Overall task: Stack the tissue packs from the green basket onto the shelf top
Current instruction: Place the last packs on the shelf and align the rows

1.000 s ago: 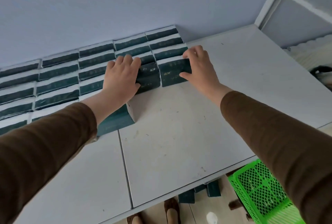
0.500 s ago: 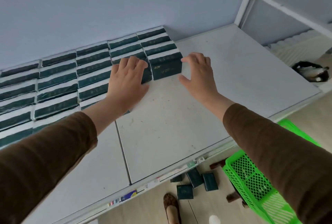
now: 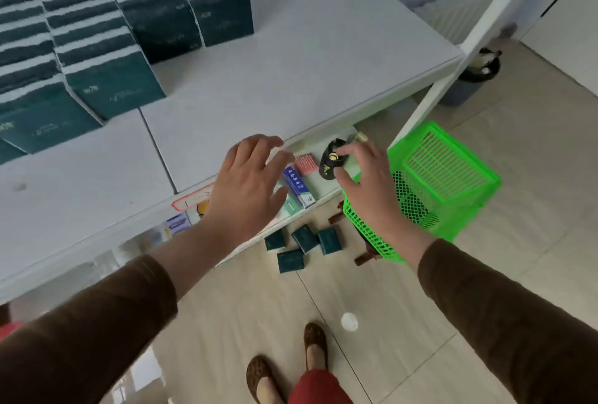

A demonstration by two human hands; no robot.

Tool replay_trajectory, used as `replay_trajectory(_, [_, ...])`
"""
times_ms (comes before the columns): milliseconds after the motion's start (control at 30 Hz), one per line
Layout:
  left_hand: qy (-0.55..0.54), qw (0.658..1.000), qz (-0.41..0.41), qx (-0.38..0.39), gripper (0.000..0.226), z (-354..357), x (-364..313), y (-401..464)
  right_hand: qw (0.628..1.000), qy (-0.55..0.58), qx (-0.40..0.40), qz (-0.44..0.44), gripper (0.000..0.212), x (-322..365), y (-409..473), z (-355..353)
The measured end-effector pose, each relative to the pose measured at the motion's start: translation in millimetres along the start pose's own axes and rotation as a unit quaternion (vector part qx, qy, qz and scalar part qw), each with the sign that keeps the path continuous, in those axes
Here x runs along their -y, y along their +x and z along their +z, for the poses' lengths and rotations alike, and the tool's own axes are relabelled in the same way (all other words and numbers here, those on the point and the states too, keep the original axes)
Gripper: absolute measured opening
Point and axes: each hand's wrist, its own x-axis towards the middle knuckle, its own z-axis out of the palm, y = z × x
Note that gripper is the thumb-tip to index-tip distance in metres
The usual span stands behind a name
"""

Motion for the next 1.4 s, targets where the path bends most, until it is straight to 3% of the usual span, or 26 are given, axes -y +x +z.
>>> replay_trajectory(133, [-0.047,0.997,0.025,0.064,0.042,72.9,-36.1,-37.4,0.989,0.072,0.06,0.112,0.023,-59.1,-42.7,39.3])
replay_trajectory(300, [-0.068,0.956,-0.102,0.268,0.05,200.2,-55.4,-90.5,0.942,0.118,0.147,0.277,0.03,-154.3,-98.0,116.8])
replay_trajectory(433, [-0.054,0.925,-0.175,0.333,0.05,320.3,-52.8,-134.0,0.91,0.086,0.196,0.355,0.038,-244.0,-144.1,186.9])
replay_trajectory(633, [-0.045,0.897,-0.256,0.359,0.053,482.2,-25.8,-173.2,0.874,0.039,0.223,0.43,0.052,-368.8,-176.6,284.0])
replay_trajectory(933, [-0.008,0.902,-0.248,0.353,0.061,672.3,36.1,-182.7,0.863,-0.065,0.223,0.449,0.058,-504.9,-151.4,415.0])
replay_trajectory(1033, [-0.002,0.91,-0.227,0.346,0.066,722.4,47.6,-187.6,0.868,-0.076,0.204,0.447,0.07,-530.1,-141.4,453.0])
replay_trajectory(1133, [0.009,0.917,-0.199,0.347,0.069,760.5,53.1,-198.2,0.861,-0.063,0.209,0.459,0.084,-548.9,-139.1,484.1])
replay_trajectory(1267, [0.062,0.92,-0.163,0.352,0.077,779.7,59.5,-205.3,0.859,0.009,0.175,0.482,0.086,-562.7,-144.0,511.3])
replay_trajectory(1333, [0.087,0.907,-0.174,0.374,0.079,776.4,59.7,-203.6,0.839,0.082,0.158,0.514,0.083,-563.3,-150.1,513.3])
replay_trajectory(1400, [0.09,0.887,-0.2,0.406,0.066,761.6,52.8,-201.1,0.812,0.136,0.158,0.545,0.071,-558.1,-160.2,505.4])
